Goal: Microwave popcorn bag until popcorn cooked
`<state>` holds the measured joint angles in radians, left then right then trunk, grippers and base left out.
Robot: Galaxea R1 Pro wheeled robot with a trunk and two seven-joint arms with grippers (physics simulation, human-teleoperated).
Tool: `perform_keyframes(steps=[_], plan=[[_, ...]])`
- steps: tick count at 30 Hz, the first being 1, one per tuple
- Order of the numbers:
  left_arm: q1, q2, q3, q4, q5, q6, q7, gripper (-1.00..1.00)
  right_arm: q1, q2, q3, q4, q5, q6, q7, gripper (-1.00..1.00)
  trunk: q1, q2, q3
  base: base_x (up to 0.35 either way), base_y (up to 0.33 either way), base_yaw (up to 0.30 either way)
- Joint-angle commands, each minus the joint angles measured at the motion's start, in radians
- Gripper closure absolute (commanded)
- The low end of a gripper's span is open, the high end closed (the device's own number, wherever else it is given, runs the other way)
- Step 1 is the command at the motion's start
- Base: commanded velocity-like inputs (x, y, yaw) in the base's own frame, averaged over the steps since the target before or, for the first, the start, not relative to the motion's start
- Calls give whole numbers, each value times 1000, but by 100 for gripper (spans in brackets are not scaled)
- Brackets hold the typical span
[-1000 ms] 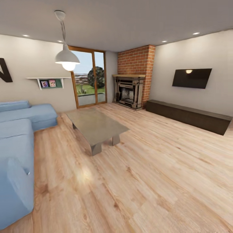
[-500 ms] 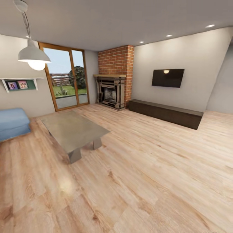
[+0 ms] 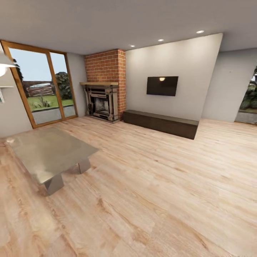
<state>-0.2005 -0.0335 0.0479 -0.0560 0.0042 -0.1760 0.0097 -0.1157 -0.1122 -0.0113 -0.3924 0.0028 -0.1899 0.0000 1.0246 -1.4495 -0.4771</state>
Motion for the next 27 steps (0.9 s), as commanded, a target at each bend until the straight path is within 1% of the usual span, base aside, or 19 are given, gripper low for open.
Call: perform_keyframes(steps=[1, 14, 17, 27], plan=[[0, 0, 4, 1, 0, -4, 1, -100, -1, 0, -1, 1, 0, -3, 0, -100, 0, 0, -1, 278, -226, -300], [0, 0, 4, 1, 0, -4, 1, -100, -1, 0, -1, 1, 0, -3, 0, -100, 0, 0, -1, 278, -225, -295], [0, 0, 4, 1, 0, -4, 1, -100, -1, 0, -1, 1, 0, -3, 0, -100, 0, 0, -1, 285, -216, -90], [0, 0, 6, 1, 1, -4, 1, -100, -1, 0, 0, 1, 1, -3, 0, -100, 0, 0, -1, 304, -193, -5]])
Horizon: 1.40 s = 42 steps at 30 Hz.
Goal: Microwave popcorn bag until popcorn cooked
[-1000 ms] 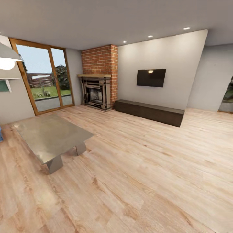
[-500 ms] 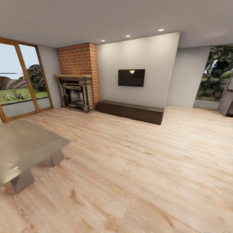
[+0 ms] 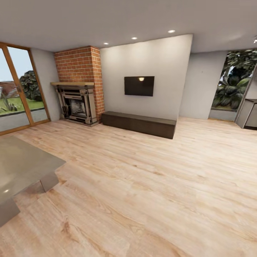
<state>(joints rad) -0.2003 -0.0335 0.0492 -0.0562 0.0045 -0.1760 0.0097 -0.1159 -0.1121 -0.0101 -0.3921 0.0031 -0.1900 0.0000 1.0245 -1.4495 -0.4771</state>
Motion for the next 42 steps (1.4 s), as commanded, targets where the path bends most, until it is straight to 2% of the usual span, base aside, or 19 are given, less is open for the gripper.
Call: perform_keyframes(steps=[1, 8, 20, 42], plan=[[-1, 0, 4, 1, 0, -4, 1, -100, -1, 0, -1, 1, 0, -3, 0, -100, 0, 0, -1, 307, -190, 0], [-1, 0, 4, 1, 0, -4, 1, -100, -1, 0, -1, 1, 0, -3, 0, -100, 0, 0, -1, 307, -190, -49], [-1, 0, 4, 1, 1, -4, 1, -100, -1, 0, -1, 1, 0, -3, 0, -100, 0, 0, -1, 308, -188, -258], [1, 0, 4, 2, 2, -4, 1, -100, -1, 2, -1, 1, 1, -3, 0, -100, 0, 0, -1, 330, -115, -8]])
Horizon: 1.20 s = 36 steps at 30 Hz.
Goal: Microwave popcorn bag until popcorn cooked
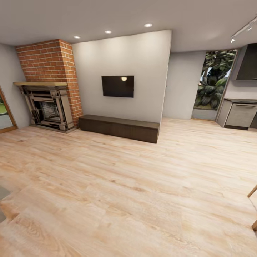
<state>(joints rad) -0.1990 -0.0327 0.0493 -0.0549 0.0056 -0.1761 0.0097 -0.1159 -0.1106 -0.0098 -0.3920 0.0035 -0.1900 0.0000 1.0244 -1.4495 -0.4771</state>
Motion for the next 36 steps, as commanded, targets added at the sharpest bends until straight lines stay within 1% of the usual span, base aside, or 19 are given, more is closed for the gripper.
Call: perform_keyframes(steps=[1, 7, 27, 36], plan=[[-1, -1, 4, 1, 0, -3, 1, -100, -1, 0, -1, 1, 0, -3, 0, -100, 1, 0, -1, 338, -34, -92], [0, -1, 4, 1, 0, -3, 1, -100, -1, 0, -1, 1, 0, -3, 0, -100, 1, 0, -1, 339, -11, -231], [0, 0, 5, 1, 0, -3, 1, -100, -1, 5, -1, 1, 1, -3, 0, -100, 1, 0, -1, 340, 0, -295], [0, 0, 6, 1, 0, -3, 1, -100, -1, 6, 1, 1, 3, -3, 0, -100, 1, 0, -2, 340, 0, -46]])
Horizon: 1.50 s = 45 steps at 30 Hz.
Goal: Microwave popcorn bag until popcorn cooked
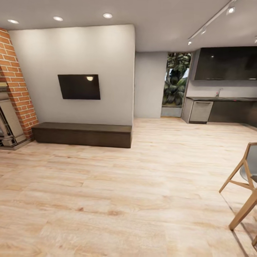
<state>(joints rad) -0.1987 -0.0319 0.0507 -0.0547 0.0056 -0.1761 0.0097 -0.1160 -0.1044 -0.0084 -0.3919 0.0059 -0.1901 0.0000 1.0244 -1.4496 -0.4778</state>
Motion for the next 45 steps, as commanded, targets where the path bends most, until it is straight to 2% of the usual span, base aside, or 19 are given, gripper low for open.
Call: perform_keyframes(steps=[1, 16, 29, 45], plan=[[-1, 0, 5, 1, 0, -3, 1, -100, -1, 0, -1, 1, 1, -3, 0, -100, 1, 0, -1, 340, 0, -1], [-1, 0, 5, 1, 0, -3, 1, -100, -1, 0, -1, 1, 2, -3, 0, -100, 1, 0, -1, 340, 0, -4], [-1, 0, 5, 0, 0, -3, 1, -100, -1, 0, -1, 1, 2, -3, 0, -100, 1, 0, -1, 340, 0, -259], [0, 0, 5, 1, 0, -3, 1, -100, 0, 0, 0, 1, 2, -3, 0, -100, 1, 0, -1, 340, 0, -44]])
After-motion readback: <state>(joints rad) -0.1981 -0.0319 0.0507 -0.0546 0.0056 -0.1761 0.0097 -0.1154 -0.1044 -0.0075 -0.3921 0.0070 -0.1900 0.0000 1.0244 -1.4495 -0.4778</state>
